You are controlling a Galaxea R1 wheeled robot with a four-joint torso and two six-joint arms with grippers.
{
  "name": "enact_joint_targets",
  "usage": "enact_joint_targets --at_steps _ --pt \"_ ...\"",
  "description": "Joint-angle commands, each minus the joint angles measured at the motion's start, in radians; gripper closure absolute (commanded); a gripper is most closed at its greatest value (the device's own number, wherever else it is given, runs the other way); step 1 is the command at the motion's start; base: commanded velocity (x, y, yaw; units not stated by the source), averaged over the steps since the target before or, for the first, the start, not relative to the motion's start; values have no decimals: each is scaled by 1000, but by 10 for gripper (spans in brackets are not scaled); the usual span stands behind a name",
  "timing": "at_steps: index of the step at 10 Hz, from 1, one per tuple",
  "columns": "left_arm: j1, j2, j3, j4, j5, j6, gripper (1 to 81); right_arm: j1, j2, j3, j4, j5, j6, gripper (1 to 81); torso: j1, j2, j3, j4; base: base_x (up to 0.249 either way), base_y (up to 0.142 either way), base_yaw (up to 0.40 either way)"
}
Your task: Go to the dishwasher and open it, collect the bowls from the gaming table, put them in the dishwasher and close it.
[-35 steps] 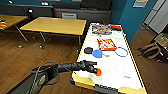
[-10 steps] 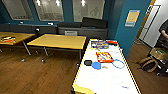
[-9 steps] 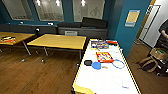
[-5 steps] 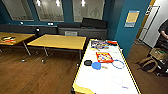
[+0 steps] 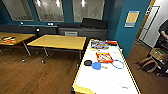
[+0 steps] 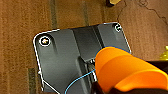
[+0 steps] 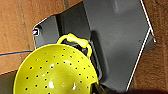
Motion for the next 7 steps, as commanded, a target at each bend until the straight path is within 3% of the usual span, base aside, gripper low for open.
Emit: enact_joint_targets --at_steps 1,6,7 --pt "-1 14 -10 14 -61 -11 811 25 31 -76 -6 -24 2 811 0 0 0 0 0 0 0" --pt "20 91 -151 17 -82 -11 811 22 34 -86 -6 -19 2 811 -2 -1 1 0 -89 0 0" --pt "24 97 -165 17 -82 -11 811 22 36 -85 -7 -19 2 811 -2 -1 29 0 -104 0 0"
